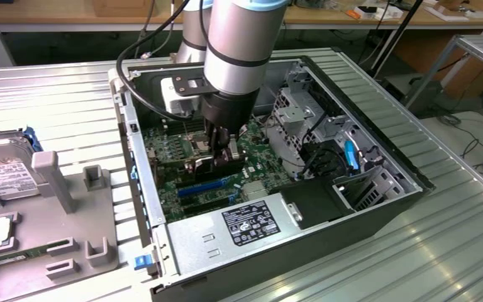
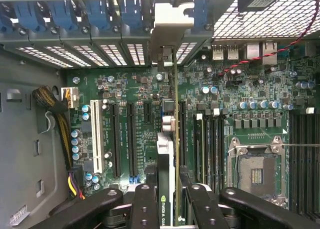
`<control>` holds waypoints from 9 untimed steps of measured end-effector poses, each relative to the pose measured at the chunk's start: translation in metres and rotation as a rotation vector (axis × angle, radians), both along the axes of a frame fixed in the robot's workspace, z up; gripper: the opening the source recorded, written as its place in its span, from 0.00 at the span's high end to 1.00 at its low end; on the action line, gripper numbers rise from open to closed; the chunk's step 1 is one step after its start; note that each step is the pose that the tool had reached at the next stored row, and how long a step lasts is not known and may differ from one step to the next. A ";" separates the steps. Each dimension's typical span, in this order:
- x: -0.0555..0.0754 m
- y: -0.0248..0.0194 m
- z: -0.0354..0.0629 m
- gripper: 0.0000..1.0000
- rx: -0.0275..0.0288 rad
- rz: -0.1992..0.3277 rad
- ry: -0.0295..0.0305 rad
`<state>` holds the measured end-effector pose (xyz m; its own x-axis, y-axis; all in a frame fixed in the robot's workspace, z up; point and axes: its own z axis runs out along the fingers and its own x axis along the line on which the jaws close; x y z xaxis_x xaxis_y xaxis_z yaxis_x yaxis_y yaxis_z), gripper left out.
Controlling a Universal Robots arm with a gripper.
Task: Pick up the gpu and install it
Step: 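Insert the gpu into the slot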
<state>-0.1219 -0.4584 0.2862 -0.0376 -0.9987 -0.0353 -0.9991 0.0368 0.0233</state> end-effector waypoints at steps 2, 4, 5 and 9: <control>0.000 0.0000 0.0000 0.73 0.0022 0.002 -0.0030; 0.000 0.0000 0.0000 0.73 0.0043 0.003 -0.0055; 0.000 0.0000 0.0000 0.73 0.0056 0.004 -0.0066; 0.000 0.0000 0.0000 0.73 0.0093 0.005 -0.0080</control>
